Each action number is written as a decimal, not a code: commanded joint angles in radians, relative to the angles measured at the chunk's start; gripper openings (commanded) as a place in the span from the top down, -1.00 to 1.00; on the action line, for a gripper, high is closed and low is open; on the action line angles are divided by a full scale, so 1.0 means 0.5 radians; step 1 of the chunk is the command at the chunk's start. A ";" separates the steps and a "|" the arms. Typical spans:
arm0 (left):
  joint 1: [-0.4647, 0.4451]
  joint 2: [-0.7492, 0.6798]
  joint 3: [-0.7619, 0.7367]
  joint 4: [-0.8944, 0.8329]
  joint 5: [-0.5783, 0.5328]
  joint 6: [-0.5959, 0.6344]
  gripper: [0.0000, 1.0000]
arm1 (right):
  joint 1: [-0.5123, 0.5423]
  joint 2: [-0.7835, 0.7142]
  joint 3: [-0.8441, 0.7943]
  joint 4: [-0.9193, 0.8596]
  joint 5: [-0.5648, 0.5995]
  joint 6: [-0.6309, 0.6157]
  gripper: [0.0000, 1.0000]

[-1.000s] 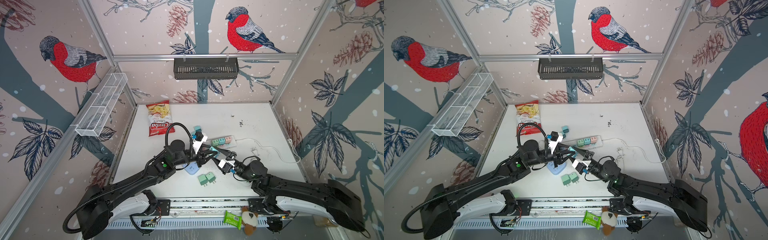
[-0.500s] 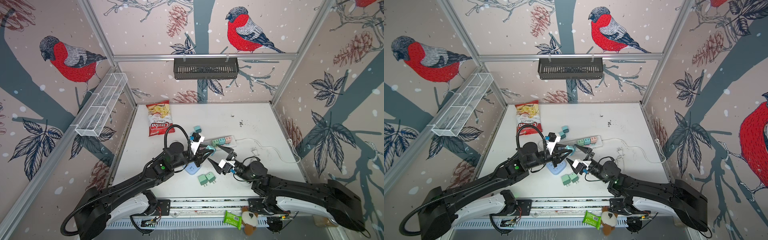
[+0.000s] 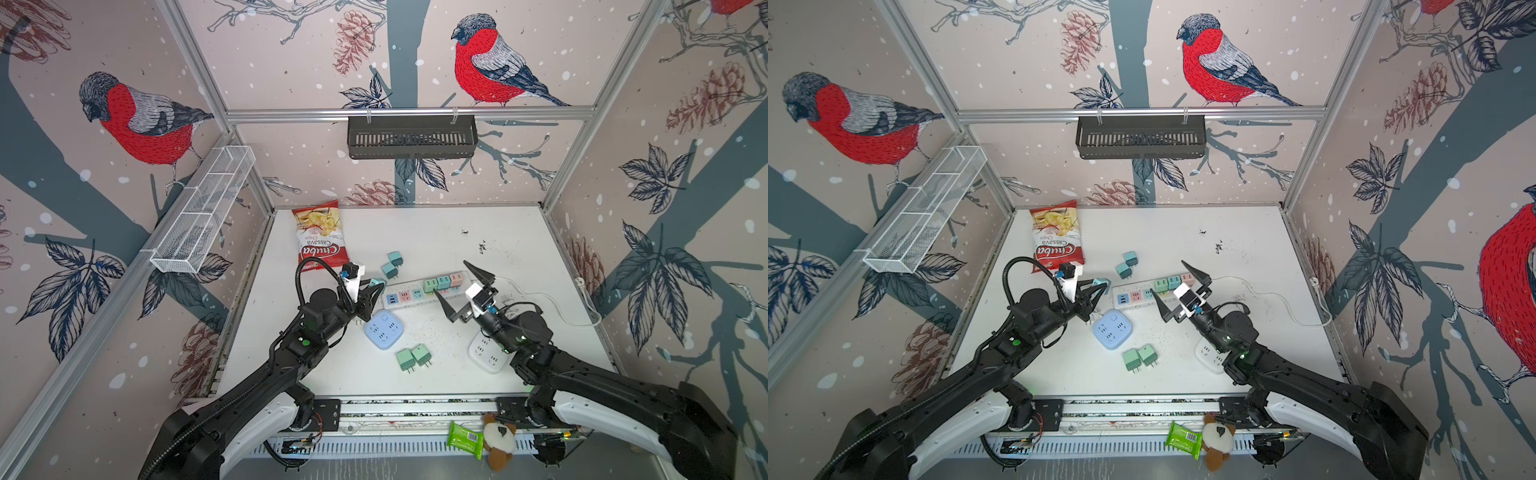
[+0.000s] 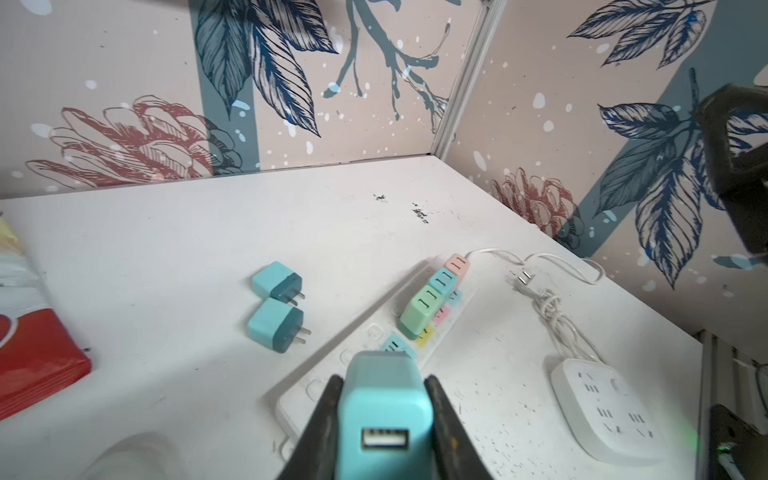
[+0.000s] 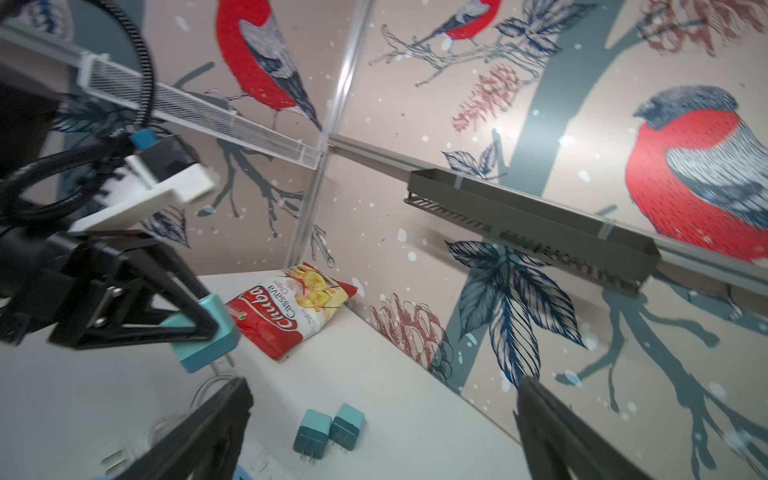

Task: Insert the plug
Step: 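Carry the teal adapter to the power strip with left while right draws back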

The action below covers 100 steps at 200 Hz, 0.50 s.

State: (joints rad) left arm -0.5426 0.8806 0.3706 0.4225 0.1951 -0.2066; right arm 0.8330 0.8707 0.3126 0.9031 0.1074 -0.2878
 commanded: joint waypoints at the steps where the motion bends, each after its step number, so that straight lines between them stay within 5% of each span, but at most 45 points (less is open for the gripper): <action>1: 0.012 0.028 0.006 0.115 -0.081 0.123 1.00 | -0.172 -0.048 0.045 -0.335 0.285 0.451 -0.99; 47: 0.005 0.162 -0.023 0.176 0.021 0.465 1.00 | -0.665 -0.321 -0.286 -0.454 0.691 0.925 -0.99; 72: -0.048 0.270 -0.013 0.153 0.102 0.718 1.00 | -1.072 -0.362 -0.422 -0.382 0.314 1.212 -1.00; 100: -0.145 0.354 0.025 0.101 -0.009 0.817 1.00 | -1.296 -0.233 -0.473 -0.272 0.176 1.341 -0.99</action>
State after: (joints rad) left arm -0.5907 1.0340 0.3614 0.4580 0.2085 0.1028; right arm 0.2447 0.7166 0.0902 0.6899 0.2874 0.2672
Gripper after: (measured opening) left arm 0.291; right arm 0.997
